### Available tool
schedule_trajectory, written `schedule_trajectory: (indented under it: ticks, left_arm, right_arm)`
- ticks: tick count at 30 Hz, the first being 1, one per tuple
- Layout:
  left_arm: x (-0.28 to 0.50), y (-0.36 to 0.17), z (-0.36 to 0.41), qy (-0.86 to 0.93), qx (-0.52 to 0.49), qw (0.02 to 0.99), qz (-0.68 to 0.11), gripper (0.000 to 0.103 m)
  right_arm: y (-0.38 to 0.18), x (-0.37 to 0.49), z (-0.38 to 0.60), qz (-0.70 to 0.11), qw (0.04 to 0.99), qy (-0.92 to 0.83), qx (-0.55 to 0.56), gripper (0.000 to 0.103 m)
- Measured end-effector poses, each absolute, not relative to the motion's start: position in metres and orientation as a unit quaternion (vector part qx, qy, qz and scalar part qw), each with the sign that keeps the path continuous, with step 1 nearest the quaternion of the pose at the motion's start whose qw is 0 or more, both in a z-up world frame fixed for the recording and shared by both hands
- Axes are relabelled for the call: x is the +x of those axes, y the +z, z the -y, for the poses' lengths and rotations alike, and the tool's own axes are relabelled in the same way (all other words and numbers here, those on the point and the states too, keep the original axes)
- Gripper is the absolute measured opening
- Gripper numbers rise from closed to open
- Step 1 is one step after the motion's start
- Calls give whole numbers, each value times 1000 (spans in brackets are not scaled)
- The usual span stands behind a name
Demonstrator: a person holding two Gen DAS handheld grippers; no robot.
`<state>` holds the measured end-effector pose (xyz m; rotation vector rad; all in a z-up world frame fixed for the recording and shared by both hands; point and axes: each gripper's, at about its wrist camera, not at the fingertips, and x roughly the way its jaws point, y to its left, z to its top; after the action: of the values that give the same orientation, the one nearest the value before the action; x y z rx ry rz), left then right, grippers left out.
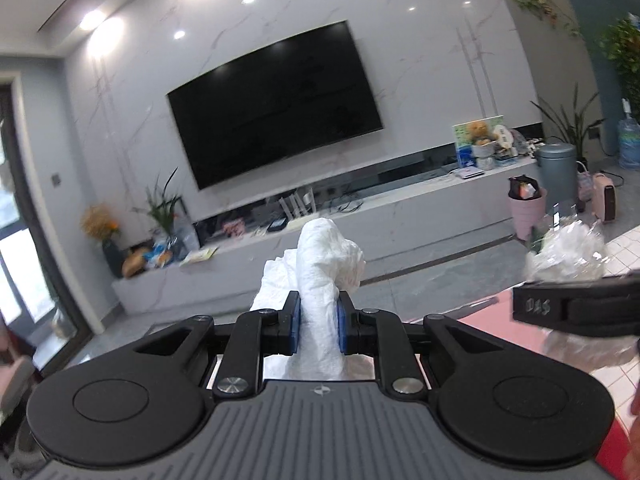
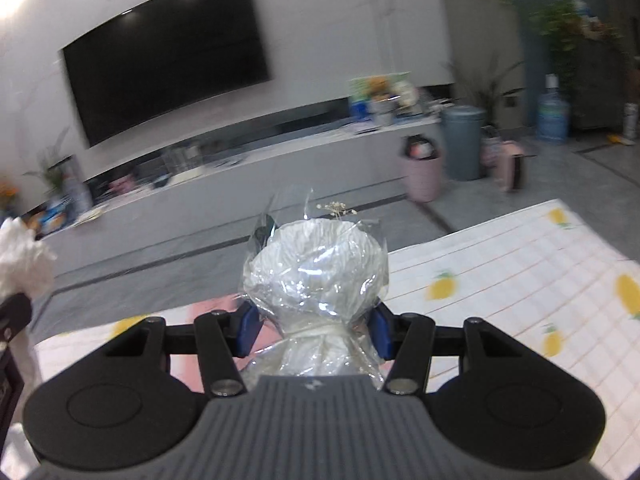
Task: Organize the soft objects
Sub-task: 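Lift and carry the white cloth and plastic bundle to the shoebox, then release the white cloth and plastic bundle into the shoebox with both grippers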
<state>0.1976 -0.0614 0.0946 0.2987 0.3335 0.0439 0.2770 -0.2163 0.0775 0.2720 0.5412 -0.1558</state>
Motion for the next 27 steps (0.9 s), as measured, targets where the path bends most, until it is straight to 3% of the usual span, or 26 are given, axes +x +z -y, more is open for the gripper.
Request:
schedule_trajectory:
  ticks: [11,21,27]
  left_arm:
    - [173,86,-13,-42,95,965,-239,19]
    - [186,35,-40,-51,84,950,-297,21]
    - [183,22,-51,-46,59,949,-307,37]
  right_arm:
    - [85,235,136,-315,940,94,90,54]
    - [40,244,110,-407,901,150,14,54]
    - [24,253,114,-425,893,151,-9,54]
